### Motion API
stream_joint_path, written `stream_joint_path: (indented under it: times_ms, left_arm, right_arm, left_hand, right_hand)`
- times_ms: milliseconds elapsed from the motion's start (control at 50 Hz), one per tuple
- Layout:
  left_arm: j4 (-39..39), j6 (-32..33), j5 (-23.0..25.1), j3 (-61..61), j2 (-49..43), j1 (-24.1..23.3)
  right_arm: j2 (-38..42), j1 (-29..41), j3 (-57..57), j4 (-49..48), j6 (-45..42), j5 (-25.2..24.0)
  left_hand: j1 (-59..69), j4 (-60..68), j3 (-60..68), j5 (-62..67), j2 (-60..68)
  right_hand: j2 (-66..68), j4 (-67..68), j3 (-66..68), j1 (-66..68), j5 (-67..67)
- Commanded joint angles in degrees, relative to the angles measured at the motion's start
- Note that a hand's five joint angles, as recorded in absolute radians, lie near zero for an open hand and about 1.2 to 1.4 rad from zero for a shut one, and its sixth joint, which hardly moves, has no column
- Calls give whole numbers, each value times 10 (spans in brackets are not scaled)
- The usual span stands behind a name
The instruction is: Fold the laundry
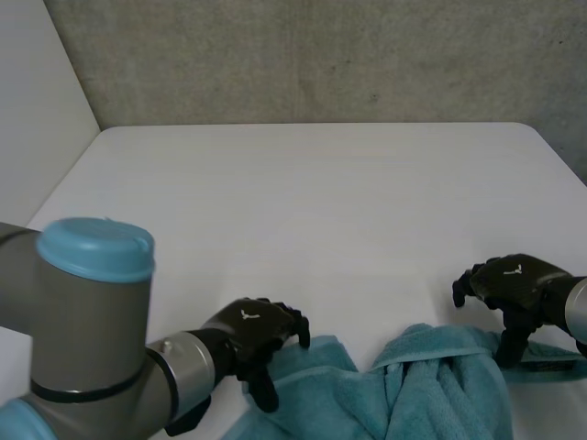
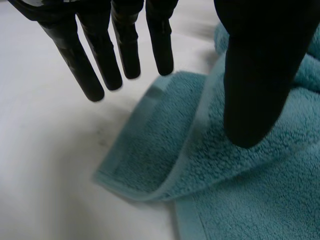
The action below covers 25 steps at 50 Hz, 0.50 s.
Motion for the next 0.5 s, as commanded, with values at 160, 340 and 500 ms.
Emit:
stream_joint_path:
  times_ms: [160,340,500]
  left_arm:
    - [104,6,-51,5,-35,-21]
    - [160,65,-63,99,-27,-9]
    - [254,154,-126,266,27,67]
  right_arm:
    - [63,-15,-5,-15,2,-34]
    - [86,45,-190,-26,42,-27]
    - [89,91,-475,-172,261,21]
  left_hand:
    - [515,524,526,524,526]
    - [515,524,526,524,526]
    - [515,524,526,524,526]
  right_hand:
    - [543,542,541,577,553]
    - [544,542,541,578,553]
    - [544,542,541,578,553]
